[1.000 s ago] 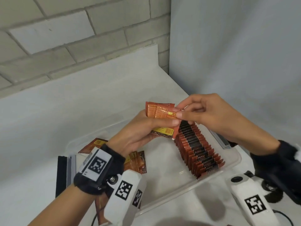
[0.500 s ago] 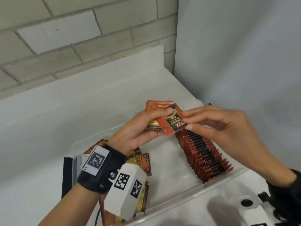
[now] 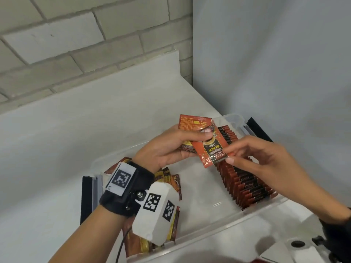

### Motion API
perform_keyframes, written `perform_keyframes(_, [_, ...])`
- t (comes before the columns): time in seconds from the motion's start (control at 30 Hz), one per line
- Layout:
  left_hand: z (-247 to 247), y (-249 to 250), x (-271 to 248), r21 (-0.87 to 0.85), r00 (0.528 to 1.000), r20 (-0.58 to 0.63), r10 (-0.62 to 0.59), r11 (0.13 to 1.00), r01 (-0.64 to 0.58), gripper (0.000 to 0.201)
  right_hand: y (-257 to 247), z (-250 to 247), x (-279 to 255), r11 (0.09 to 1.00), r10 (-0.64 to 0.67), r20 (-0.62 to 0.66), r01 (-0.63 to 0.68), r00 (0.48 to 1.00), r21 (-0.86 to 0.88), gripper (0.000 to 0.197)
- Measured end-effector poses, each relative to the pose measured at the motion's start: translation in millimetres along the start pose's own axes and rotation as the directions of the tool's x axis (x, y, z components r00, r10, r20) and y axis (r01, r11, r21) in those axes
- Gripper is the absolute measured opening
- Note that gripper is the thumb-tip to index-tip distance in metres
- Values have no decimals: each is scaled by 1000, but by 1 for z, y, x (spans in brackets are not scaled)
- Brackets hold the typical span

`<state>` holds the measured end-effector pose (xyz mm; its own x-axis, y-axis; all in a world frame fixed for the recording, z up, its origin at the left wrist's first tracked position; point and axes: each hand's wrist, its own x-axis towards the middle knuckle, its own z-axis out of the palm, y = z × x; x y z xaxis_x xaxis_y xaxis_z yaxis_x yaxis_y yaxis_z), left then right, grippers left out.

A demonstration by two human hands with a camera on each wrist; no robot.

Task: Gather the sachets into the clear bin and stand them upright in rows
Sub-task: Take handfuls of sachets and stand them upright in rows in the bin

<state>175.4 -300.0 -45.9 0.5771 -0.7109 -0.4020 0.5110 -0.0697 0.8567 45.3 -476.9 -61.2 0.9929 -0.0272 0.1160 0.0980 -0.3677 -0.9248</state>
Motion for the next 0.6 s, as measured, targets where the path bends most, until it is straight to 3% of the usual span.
perform_keyframes(0.1, [10,-2,4,-23,1000,6,20,1000,-20,38,1,-5,-11,999,13,-42,-12,999,39,20])
perform_keyframes(0.23, [20,-3,8,-114,996,7,84,990,-82,24,0,-11,-15,956,83,-102,-51,991,288,51])
perform_keyframes(0.27, [21,-4,8,-127,995,9,100,987,-98,25,-2,-12,-13,945,112,-101,-75,989,319,51])
perform_keyframes(0.43, [21,-1,5,-187,984,7,177,967,-172,23,-17,-3,5,935,197,-128,-148,972,322,17])
perform_keyframes(0.6, [11,8,4,-278,960,-142,240,922,-271,33,-35,-11,21,936,246,-193,-181,950,301,9])
